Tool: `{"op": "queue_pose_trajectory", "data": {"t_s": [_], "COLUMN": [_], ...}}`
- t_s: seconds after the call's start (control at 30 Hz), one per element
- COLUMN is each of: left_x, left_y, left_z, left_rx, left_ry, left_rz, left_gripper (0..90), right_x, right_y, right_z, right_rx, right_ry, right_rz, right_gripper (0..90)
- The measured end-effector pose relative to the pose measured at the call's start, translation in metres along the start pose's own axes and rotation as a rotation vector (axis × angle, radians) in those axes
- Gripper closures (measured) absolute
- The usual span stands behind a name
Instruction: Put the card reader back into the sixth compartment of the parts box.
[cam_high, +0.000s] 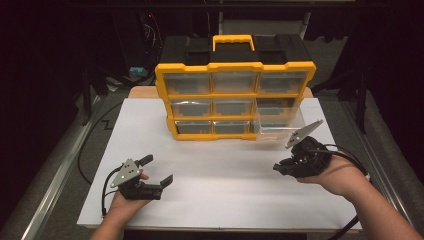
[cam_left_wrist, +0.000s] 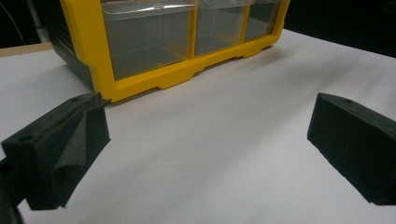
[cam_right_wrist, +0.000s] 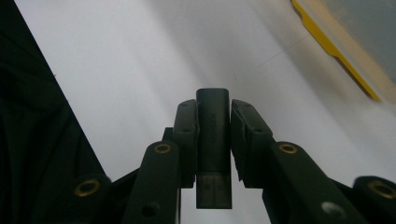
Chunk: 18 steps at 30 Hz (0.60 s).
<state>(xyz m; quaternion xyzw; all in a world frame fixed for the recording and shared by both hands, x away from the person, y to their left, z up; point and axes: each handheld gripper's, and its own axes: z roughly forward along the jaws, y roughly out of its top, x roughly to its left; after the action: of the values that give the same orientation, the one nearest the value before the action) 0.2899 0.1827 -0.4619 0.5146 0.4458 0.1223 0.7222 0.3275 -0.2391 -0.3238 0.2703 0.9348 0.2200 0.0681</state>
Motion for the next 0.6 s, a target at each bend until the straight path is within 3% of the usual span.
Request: {"op": "queue_pose_trajectory", "data": {"t_s": [0.6], "left_x": [-0.001], "left_y": [0.000], "left_z": [0.000], "left_rx": [0.007], "left_ry": [-0.006], "left_rz": [-0.005], "left_gripper": [0.2], "right_x": [-0.003], "right_y": [0.022], "right_z": [-0.033], "right_rx": [-0.009], "right_ry": [0.001], "right_rz": [-0.010], "right_gripper": [74.2]}}
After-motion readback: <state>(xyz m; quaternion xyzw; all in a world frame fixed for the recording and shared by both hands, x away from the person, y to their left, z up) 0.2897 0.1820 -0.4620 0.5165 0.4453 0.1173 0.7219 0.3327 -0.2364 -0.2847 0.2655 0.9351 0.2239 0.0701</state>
